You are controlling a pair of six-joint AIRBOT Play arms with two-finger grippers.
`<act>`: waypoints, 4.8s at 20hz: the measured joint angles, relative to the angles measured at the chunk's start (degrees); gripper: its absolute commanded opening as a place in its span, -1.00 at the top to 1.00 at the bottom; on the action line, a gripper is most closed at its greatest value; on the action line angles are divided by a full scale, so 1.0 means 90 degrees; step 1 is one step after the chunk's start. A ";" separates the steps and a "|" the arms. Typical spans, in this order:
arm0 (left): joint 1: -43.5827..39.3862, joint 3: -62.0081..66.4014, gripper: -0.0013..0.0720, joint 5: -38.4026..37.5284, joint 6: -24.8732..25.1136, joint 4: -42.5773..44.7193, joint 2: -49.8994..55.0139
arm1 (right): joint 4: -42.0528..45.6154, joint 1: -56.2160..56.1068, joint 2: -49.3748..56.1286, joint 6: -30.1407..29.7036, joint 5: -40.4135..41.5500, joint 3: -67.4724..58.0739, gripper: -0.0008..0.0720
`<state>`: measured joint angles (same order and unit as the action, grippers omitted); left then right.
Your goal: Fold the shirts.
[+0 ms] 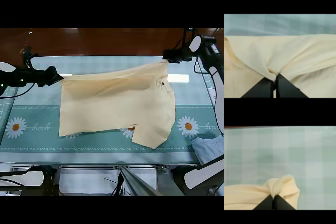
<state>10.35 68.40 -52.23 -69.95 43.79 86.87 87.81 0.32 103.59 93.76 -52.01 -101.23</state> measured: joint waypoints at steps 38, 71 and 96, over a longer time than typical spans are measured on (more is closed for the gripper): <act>0.1511 -0.4320 0.06 -0.1931 0.0187 0.0245 -0.1586 | -0.2057 0.3259 -0.2696 -0.1945 -0.3135 0.3733 -0.45; 0.0821 -0.3585 0.90 -0.1562 0.0823 -0.0410 -0.1479 | -0.3932 0.1880 -0.4563 -0.1926 -0.0097 0.6972 0.86; 0.0396 -0.0279 -0.41 -0.0070 0.0517 -0.1049 0.0838 | -0.4541 0.0760 -0.0792 -0.2076 0.2718 0.3118 -0.25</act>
<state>13.91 65.89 -52.86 -65.30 34.35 94.41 46.94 7.16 96.47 75.07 -27.55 -73.17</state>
